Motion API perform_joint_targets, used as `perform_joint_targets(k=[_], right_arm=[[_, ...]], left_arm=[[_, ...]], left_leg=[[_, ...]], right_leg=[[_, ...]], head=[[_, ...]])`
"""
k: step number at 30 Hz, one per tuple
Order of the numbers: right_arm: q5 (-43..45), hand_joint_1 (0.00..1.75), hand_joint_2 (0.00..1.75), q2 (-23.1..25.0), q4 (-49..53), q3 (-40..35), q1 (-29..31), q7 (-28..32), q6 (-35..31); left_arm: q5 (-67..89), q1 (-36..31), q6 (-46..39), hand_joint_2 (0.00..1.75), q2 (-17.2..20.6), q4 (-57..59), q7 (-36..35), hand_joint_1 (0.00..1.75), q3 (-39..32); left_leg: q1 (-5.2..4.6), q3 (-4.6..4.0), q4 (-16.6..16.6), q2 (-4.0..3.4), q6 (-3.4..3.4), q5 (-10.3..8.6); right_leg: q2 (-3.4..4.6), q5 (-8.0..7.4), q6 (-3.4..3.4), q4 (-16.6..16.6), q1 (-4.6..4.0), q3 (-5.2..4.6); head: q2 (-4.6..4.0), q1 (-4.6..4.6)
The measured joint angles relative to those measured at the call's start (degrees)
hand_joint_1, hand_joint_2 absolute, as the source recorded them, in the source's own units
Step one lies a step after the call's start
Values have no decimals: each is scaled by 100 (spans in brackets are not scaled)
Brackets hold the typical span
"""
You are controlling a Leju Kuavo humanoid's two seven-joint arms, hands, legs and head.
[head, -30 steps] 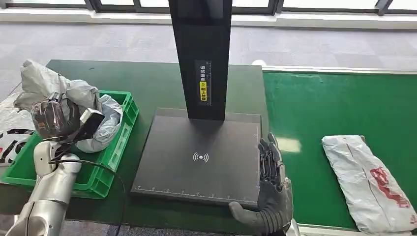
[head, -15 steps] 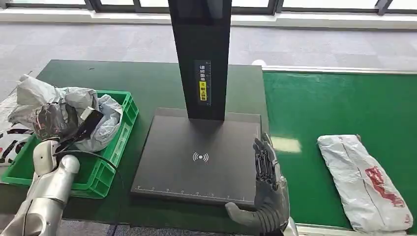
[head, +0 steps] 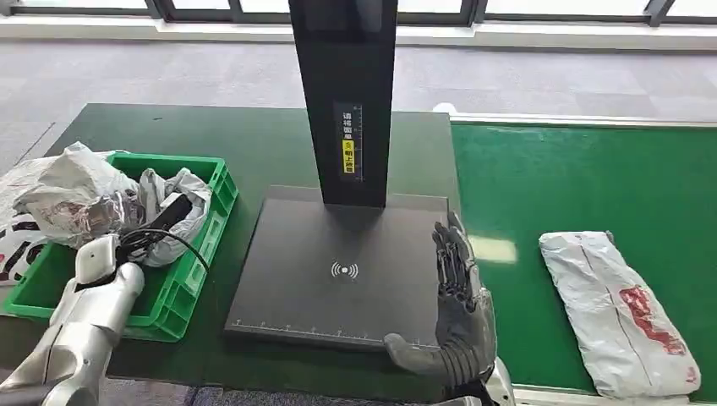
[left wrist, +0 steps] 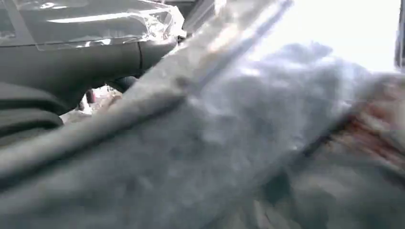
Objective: Moved the parcel from conveyor to table for the left to box.
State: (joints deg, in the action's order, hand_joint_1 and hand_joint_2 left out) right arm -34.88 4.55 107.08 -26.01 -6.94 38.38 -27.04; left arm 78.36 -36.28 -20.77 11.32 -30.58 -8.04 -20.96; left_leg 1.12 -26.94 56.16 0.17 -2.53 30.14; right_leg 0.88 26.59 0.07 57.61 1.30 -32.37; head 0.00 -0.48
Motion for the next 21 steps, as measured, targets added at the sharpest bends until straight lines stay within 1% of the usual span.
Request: perform_joint_targets(k=[5,9,17,18,19,21], right_arm=[[-26,0,175,44,0,0,27,-15,11],[-66,0,175,74,0,0,27,-31,-22],[-87,0,175,107,0,0,24,-42,-72],[-87,0,175,109,0,0,24,-39,-79],[-87,0,175,109,0,0,23,-37,-103],[-90,0,175,107,0,0,9,-35,-194]], left_arm=[[-70,2,-254,0,-4,59,195,0,0],[-667,117,-848,0,-68,-112,912,0,-59],[-840,258,-909,0,-151,-332,1080,0,-70],[-1039,286,-984,0,-162,-382,1212,0,-100],[-1350,325,-1100,0,-201,-453,1499,0,-151],[-2429,459,-1141,0,-318,-724,2279,0,-269]], left_leg=[[0,-4,0,4,0,-1],[-1,-7,1,10,1,-1],[-1,-8,1,8,1,0],[-1,-8,1,8,1,0],[-1,-8,1,6,1,0],[-1,-8,1,5,1,0]], right_leg=[[-3,0,0,0,1,1],[-7,0,0,-1,2,1],[-3,0,0,-1,2,-3],[-3,0,0,-1,1,-4],[-2,0,0,-1,1,-4],[-2,0,0,-1,2,-4]], head=[[0,0],[0,0],[0,0],[0,0],[0,0],[0,0]])
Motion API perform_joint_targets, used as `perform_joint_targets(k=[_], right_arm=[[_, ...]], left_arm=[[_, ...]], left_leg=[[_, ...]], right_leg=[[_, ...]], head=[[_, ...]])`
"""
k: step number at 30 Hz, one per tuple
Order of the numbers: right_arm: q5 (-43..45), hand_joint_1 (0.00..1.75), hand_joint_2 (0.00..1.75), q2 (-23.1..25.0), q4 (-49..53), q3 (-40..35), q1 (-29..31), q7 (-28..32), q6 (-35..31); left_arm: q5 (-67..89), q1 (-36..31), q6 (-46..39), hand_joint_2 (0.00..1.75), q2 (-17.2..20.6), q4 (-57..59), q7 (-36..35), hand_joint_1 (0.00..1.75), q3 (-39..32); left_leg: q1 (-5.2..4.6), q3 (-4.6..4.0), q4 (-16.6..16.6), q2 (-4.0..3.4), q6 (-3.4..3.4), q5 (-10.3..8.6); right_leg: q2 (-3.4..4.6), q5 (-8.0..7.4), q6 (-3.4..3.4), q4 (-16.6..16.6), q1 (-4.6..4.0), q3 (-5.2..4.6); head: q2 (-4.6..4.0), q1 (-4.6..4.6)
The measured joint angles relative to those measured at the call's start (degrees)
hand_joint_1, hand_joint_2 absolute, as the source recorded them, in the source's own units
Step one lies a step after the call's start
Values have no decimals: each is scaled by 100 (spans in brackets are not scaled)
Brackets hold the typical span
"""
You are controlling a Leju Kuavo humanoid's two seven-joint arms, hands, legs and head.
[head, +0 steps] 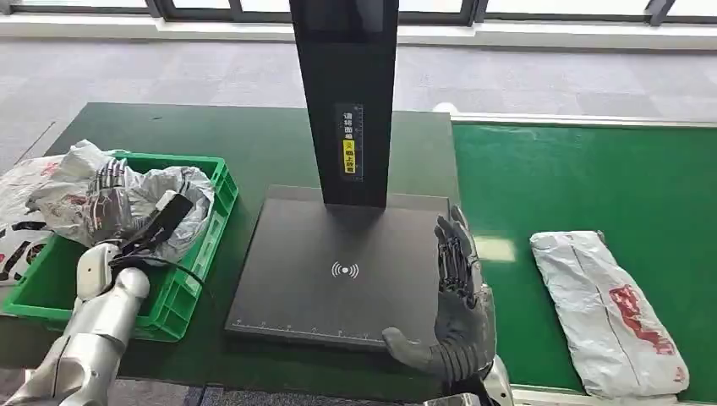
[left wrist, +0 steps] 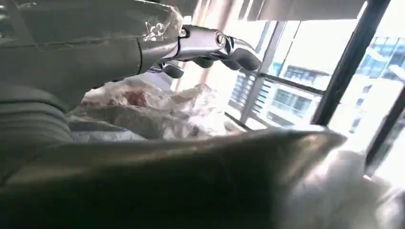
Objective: Moved the parcel from conveyor to table for the left to box.
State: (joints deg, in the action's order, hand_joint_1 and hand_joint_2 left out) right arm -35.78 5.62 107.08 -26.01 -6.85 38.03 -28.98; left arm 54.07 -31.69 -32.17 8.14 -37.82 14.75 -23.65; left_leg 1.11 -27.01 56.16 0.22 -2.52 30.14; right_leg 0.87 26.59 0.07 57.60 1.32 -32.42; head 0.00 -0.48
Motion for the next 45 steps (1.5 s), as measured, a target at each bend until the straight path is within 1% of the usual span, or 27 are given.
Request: perform_joint_targets(k=[2,4,6,10,14,17,18,19,21,23,24,26,27,28,39,41,42,44,45], right_arm=[[48,0,175,0,-2,0,-43,30,-129],[153,0,175,-9,-15,0,-86,118,-213],[249,0,175,-18,-44,0,-120,171,-274],[295,0,175,-48,-103,0,-129,179,-315],[295,0,175,-70,-147,0,-127,179,-315],[269,0,175,-85,-192,0,-125,162,-376],[187,0,175,-87,-210,0,-125,91,-438],[-23,0,175,-87,-251,24,-127,-143,-583],[-442,0,175,-87,-359,215,-175,-661,-728],[-1216,0,175,-85,-478,602,-220,-1390,-604],[-1610,0,175,-85,-536,803,-219,-1671,-551],[-1917,0,175,-83,-619,1109,-220,-1843,-505],[-1948,0,175,-83,-645,1220,-221,-1871,-497],[-1983,0,175,-79,-671,1299,-222,-1889,-494],[-2138,0,175,-44,-822,1556,-226,-1987,-486],[-2624,0,175,-44,-844,1585,-223,-2370,-451],[-2934,0,175,-46,-870,1615,-206,-2569,-407],[-3610,0,175,-59,-1012,1727,-89,-3070,-203],[-4090,0,175,-94,-1105,1811,-16,-3421,43]], left_arm=[[-1206,230,100,0,-189,-552,703,0,-115],[-1876,483,109,0,-342,-1058,816,0,-120],[-2394,738,-22,0,-469,-1534,888,0,-120],[-2610,1114,-188,0,-565,-2133,892,0,-120],[-2627,1279,-238,0,-608,-2379,892,0,-120],[-2751,1479,-657,0,-708,-2665,1106,0,-146],[-2910,1572,-686,0,-766,-2785,1203,0,-172],[-3358,1713,-548,0,-887,-3005,1426,0,-175],[-4152,2077,-255,0,-1096,-3464,1853,0,-111],[-4735,2447,-118,0,-1371,-3934,2170,0,109],[-4872,2618,-83,0,-1448,-4149,2250,0,263],[-4979,2833,-64,0,-1607,-4474,2293,0,532],[-5009,2906,-66,0,-1642,-4594,2293,0,617],[-5018,2956,-66,0,-1677,-4695,2293,0,676],[-5136,3108,-15,0,-1786,-5123,2309,0,892],[-5353,3139,296,0,-1804,-5180,2447,0,940],[-5409,3157,479,0,-1832,-5219,2490,0,986],[-5494,3175,910,0,-1959,-5321,2534,0,1186],[-5558,3180,1082,0,-2018,-5385,2538,0,1292]], left_leg=[[-5,1,0,-2,2,2],[-9,0,-1,-1,6,5],[-9,-40,-1,-6,7,14],[-9,-39,-1,-11,12,17],[-7,-40,-1,-9,9,12],[-6,-40,-1,-12,9,13],[-7,-24,-1,-11,9,13],[-7,2,-1,-12,9,13],[-11,5,0,-12,13,16],[-12,-2,2,-9,16,18],[-12,-5,3,-9,24,23],[-13,-12,5,-9,29,25],[-13,-41,5,-10,30,27],[-13,-53,5,-15,35,35],[-3,-47,4,-15,29,32],[-4,-21,4,-15,29,32],[-5,-20,5,-15,30,32],[-8,-14,7,-15,33,30],[-10,-10,11,-14,33,30]], right_leg=[[0,1,1,0,7,2],[0,4,3,0,10,4],[1,7,5,-1,11,5],[5,10,9,-4,9,5],[2,9,8,-3,8,6],[5,9,7,-2,6,4],[5,9,8,-2,6,2],[10,9,8,-4,7,0],[11,9,9,-6,9,0],[7,10,10,-15,10,1],[7,9,11,-20,11,3],[4,8,13,-22,12,6],[4,8,13,-22,12,7],[7,10,17,-24,13,6],[7,13,19,-18,4,5],[7,13,19,-19,4,5],[8,12,19,-20,5,5],[7,11,21,-21,7,5],[7,9,24,-21,9,6]], head=[[0,0],[0,2],[0,0],[0,0],[0,0],[0,0],[0,0],[0,0],[0,0],[0,0],[0,0],[0,0],[0,0],[0,0],[0,0],[0,0],[0,0],[0,0],[0,0]])
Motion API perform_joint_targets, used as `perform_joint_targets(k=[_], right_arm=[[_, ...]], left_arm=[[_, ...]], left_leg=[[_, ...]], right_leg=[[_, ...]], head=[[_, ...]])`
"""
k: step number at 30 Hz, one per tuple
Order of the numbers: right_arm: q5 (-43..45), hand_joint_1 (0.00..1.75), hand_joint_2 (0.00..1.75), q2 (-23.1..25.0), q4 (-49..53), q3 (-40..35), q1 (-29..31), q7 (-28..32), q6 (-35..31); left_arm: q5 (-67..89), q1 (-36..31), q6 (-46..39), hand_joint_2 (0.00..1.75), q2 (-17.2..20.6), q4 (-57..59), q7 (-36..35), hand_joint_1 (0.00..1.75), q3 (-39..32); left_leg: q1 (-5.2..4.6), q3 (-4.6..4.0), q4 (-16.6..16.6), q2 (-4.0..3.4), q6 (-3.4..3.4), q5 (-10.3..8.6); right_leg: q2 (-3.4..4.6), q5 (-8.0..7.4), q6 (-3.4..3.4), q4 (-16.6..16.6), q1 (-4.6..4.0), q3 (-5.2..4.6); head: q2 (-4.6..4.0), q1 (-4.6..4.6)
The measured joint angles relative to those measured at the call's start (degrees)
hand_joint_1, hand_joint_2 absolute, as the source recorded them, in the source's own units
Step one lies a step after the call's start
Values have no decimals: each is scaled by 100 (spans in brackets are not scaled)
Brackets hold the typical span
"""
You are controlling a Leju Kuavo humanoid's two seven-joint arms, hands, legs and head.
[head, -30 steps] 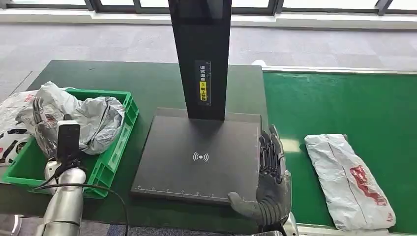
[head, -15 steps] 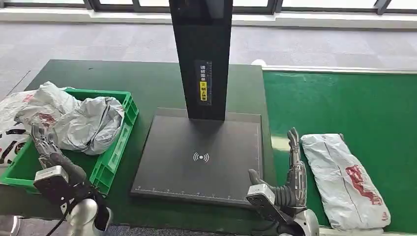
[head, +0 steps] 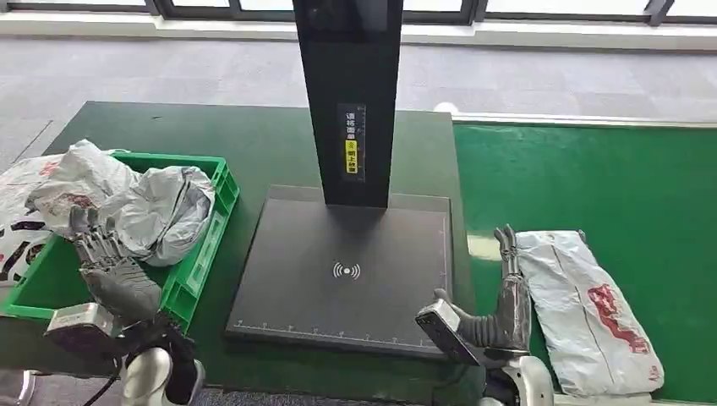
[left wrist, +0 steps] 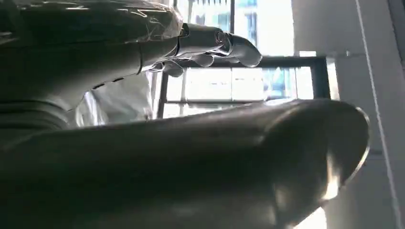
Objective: Moved the parcel from conveyor to table for the left to box.
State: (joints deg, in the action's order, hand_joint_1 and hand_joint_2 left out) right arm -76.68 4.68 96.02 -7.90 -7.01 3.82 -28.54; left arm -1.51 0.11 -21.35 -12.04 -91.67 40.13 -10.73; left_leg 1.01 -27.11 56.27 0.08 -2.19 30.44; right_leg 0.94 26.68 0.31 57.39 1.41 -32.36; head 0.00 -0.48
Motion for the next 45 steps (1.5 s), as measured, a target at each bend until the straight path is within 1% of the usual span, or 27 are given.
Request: perform_joint_targets(k=[1,2,3,7,8,11,17,18,21,25,30,35,39,45], right_arm=[[-456,0,175,-72,-100,105,66,-328,267],[-794,0,175,-160,-244,202,151,-582,510],[-994,0,175,-230,-423,285,246,-715,660],[-1142,0,175,-566,-1195,634,692,-931,1199],[-1140,0,175,-637,-1332,702,732,-966,1325],[-1028,0,175,-873,-1647,904,672,-1045,1626],[-852,0,175,-1139,-2158,1401,537,-925,1796],[-852,0,175,-1154,-2216,1456,509,-911,1805],[-849,0,175,-1185,-2324,1535,491,-894,1812],[-777,0,175,-1231,-2471,1594,493,-776,2026],[-723,0,175,-1281,-2637,1662,512,-761,2048],[-607,0,175,-1346,-2719,1753,542,-719,2174],[-543,0,175,-1406,-2860,1769,628,-647,2354],[-423,0,175,-1441,-3028,1773,667,-503,2529]], left_arm=[[-63,0,149,0,-37,-76,2,0,91],[-131,-7,262,0,-81,-133,7,0,159],[-216,-12,323,0,-112,-164,9,0,199],[-247,-7,691,0,-234,-179,9,0,260],[-201,-8,771,0,-272,-177,9,0,260],[-109,-8,869,0,-304,-142,9,0,262],[9,-63,839,0,-304,57,9,0,262],[26,-69,830,0,-304,96,7,0,262],[40,-101,828,0,-304,173,7,0,262],[140,-152,745,0,-304,300,7,0,275],[140,-211,710,0,-291,446,7,0,275],[138,-223,707,0,-272,520,7,0,275],[138,-223,707,0,-256,573,7,0,275],[138,-232,707,0,-239,649,7,0,275]], left_leg=[[0,-11,2,0,1,1],[-1,-42,3,1,4,4],[-6,-40,3,0,14,10],[-9,-27,8,0,15,8],[-9,14,9,0,18,6],[-9,10,9,13,18,4],[-9,-1,8,7,19,6],[-9,-19,8,7,19,6],[-9,-39,8,2,20,7],[-9,-26,9,2,21,6],[-9,8,9,3,20,5],[-10,7,10,3,21,6],[-11,-18,10,2,27,10],[-10,-6,10,2,28,11]], right_leg=[[-1,-1,2,0,1,3],[-1,-1,3,-2,4,10],[-2,0,4,-2,7,11],[0,-3,8,-5,9,9],[-1,-3,8,-5,9,8],[-8,-3,8,-4,9,9],[-7,0,11,-4,9,3],[-7,0,12,-4,9,3],[-5,0,12,-4,9,3],[-3,-1,12,-4,9,4],[-1,-1,12,-3,8,6],[-3,-1,14,-5,9,16],[1,-1,17,-11,10,29],[1,-1,24,-16,9,46]], head=[[0,0],[0,0],[0,0],[0,0],[0,0],[0,0],[0,0],[0,0],[0,0],[0,0],[0,0],[0,0],[0,2],[0,0]])
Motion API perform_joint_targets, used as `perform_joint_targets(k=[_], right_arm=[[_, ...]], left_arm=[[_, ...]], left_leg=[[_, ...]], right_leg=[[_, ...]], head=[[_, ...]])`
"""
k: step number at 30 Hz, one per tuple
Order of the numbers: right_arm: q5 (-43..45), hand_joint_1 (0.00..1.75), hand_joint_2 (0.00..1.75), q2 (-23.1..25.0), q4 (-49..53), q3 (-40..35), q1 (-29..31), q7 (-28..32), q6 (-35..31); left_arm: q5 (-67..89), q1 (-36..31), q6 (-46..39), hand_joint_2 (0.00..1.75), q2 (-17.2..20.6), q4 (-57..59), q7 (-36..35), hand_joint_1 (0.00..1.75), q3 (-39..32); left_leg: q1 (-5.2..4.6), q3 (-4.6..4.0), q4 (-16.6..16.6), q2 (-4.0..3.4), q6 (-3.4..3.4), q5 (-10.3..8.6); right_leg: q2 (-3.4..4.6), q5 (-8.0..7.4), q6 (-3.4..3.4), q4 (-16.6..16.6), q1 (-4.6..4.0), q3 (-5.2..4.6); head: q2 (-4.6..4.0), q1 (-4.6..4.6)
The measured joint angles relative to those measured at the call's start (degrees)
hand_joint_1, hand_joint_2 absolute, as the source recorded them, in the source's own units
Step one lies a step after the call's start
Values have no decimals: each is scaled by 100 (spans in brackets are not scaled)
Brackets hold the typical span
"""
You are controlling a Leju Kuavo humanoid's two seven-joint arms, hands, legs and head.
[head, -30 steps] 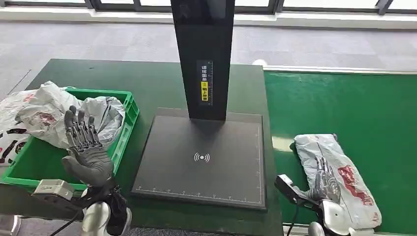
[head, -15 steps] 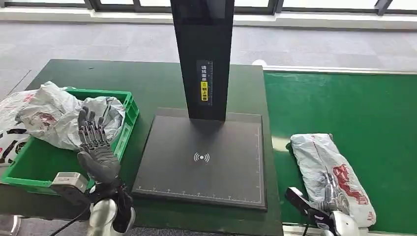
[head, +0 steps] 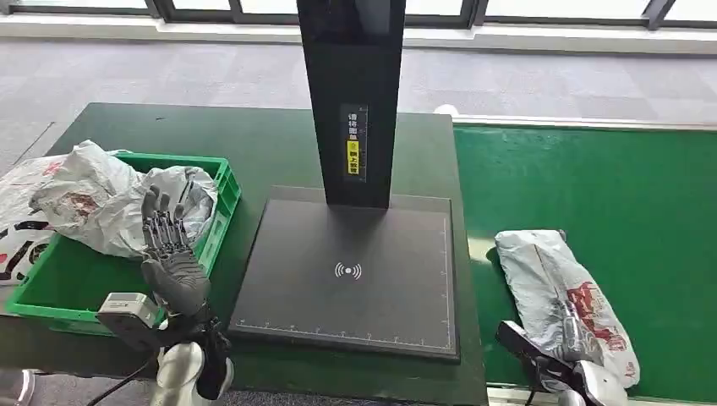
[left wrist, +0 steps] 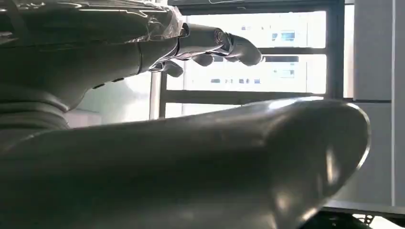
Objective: Moved the parcel from conveyor to table for the left to box.
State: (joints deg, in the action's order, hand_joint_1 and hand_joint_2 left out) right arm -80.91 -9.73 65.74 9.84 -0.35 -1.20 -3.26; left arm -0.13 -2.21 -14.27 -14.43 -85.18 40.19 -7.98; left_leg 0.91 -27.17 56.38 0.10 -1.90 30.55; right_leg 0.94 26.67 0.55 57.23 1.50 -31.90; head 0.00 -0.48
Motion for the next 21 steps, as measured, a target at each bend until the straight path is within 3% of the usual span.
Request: perform_joint_targets(k=[2,3,10,21], right_arm=[[7,0,175,-2,-24,0,4,7,7],[9,175,175,-2,-33,0,6,18,9],[190,175,175,-2,-26,0,-77,142,76],[302,175,175,9,593,7,-471,190,236]], left_arm=[[0,-2,0,0,2,20,0,0,0],[0,-2,0,0,2,24,0,0,0],[0,-37,9,0,9,100,0,0,0],[13,-81,4,0,50,164,0,0,0]], left_leg=[[0,9,0,1,0,0],[0,20,0,1,1,-1],[0,51,1,3,7,-4],[2,17,1,5,19,7]], right_leg=[[-1,-1,1,-1,0,4],[-1,-2,4,-2,0,6],[-2,-8,13,-15,0,23],[-5,0,21,-17,-2,33]], head=[[0,0],[0,0],[0,0],[0,0]])
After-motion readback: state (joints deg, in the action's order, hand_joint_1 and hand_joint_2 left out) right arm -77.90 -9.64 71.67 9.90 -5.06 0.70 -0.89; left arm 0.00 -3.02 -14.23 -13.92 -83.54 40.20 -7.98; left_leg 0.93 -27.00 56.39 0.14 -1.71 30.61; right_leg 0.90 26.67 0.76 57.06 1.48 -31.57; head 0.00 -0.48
